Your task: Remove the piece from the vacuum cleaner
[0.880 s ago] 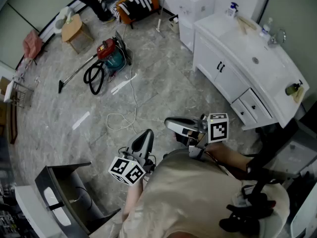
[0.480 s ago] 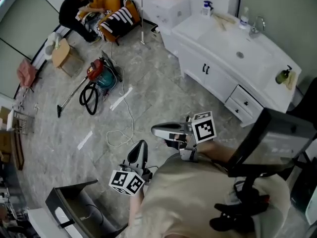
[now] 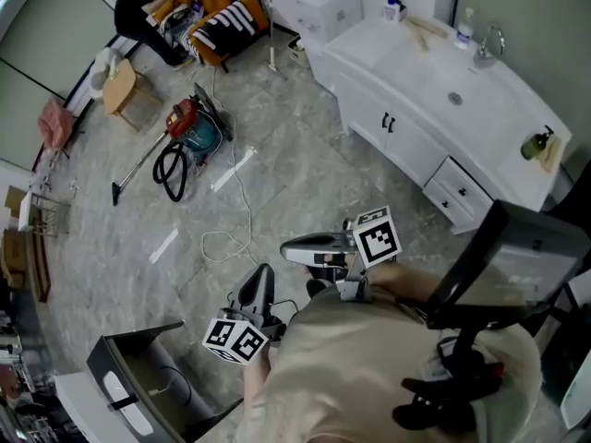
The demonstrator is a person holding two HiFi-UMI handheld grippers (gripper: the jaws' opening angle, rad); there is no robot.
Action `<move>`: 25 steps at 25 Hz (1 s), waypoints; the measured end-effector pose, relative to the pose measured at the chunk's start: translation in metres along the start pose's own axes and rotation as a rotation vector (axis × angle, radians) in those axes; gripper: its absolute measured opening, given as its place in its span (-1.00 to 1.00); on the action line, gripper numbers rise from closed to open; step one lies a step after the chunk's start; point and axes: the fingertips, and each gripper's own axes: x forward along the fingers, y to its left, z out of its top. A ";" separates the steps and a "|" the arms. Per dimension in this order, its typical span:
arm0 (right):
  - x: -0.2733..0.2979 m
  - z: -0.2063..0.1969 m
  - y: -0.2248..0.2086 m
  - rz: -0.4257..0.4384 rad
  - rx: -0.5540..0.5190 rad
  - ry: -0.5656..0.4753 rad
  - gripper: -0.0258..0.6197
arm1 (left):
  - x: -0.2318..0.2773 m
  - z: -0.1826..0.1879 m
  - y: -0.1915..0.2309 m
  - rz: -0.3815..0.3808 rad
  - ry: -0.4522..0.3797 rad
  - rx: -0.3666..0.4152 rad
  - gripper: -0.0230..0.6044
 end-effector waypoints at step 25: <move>0.125 0.019 -0.061 -0.158 -0.032 0.101 -0.92 | -0.008 0.061 0.137 -0.079 -0.053 0.002 -0.92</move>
